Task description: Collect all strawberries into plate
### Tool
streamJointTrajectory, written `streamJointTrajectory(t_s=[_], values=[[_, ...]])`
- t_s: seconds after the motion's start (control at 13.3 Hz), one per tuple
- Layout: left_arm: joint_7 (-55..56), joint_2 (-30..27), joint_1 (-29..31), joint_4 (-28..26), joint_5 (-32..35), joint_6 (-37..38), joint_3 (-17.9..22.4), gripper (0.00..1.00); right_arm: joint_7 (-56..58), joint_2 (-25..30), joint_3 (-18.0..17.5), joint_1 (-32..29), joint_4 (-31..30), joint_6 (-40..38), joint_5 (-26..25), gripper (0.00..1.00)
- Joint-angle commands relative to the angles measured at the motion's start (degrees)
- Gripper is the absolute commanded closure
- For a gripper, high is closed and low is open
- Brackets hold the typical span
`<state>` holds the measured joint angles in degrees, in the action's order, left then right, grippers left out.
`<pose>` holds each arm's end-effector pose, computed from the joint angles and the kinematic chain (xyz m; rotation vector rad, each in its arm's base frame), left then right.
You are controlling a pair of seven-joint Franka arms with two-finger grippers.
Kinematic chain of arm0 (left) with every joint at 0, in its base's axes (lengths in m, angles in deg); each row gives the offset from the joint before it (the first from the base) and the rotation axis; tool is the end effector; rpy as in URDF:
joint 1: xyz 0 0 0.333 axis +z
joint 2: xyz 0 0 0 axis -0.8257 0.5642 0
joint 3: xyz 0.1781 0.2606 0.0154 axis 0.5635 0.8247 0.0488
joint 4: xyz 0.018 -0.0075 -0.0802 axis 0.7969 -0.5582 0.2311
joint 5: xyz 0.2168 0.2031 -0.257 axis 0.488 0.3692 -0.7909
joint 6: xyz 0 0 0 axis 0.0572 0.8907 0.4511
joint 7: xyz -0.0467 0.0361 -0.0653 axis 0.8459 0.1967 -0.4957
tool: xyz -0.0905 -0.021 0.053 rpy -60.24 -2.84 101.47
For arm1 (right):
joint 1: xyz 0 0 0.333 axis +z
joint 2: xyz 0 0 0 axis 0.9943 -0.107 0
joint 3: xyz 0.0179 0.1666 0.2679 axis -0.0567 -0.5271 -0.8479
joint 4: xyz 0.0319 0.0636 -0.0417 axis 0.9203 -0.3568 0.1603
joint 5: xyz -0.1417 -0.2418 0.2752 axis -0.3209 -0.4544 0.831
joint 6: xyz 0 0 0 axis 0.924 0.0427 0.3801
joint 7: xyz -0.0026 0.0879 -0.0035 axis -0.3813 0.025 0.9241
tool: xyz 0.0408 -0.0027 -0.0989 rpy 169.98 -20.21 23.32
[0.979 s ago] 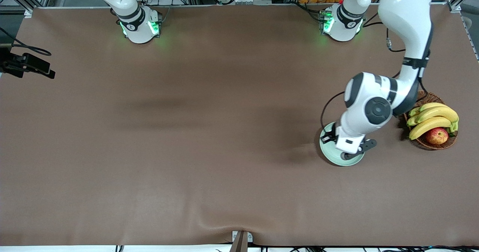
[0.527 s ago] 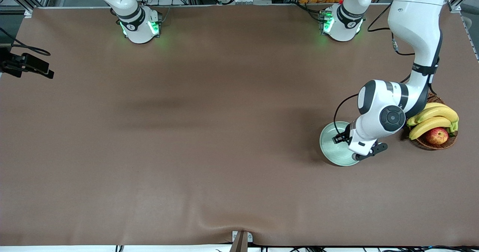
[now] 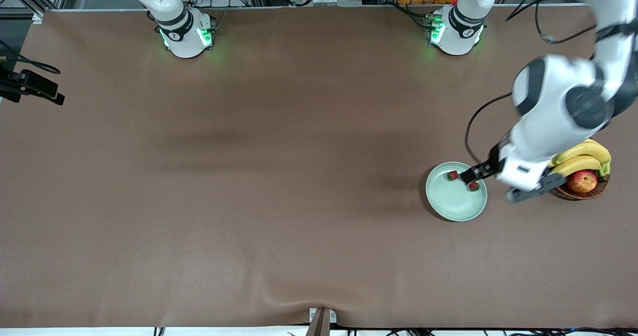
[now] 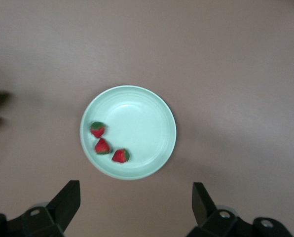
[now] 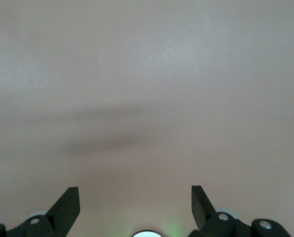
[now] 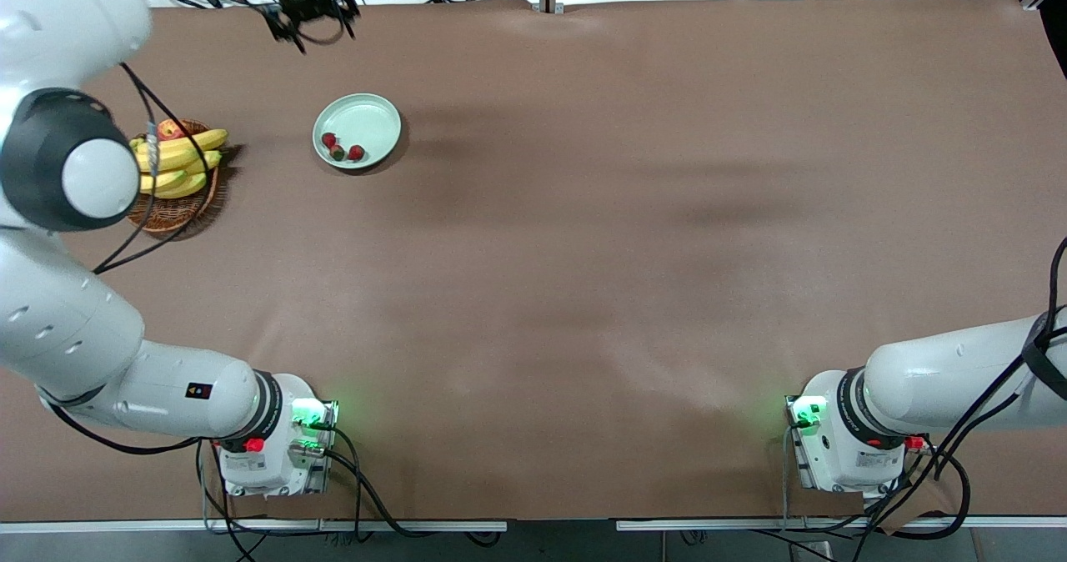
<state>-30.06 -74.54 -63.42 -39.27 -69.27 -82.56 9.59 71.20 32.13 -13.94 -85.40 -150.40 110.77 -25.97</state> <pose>0.6193 -0.1230 0.4714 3.0718 0.5509 0.0475 0.5379 -0.0481 0.6390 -3.1259 0.1255 0.1236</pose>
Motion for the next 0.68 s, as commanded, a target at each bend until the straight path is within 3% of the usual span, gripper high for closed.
streamJointTrajectory(t_s=[0.0, 0.38, 0.6], values=[[-2.64, 0.35, 0.47, 8.96, 1.18, 10.02, -0.08, 0.0, -1.01, 0.76, -0.22, 0.22, 0.2, -0.1, -0.74, 0.0], [-17.75, -6.41, 4.42, 10.74, 0.65, 19.26, 0.27, 0.0, -0.92, 0.76, -0.4, 0.48, 0.28, 0.07, -0.48, 0.0], [-19.27, -10.89, 4.69, 7.86, 0.47, 21.39, 0.01, 0.0, -0.92, 0.67, -0.49, 0.83, 0.28, 0.16, -0.47, 0.0]])
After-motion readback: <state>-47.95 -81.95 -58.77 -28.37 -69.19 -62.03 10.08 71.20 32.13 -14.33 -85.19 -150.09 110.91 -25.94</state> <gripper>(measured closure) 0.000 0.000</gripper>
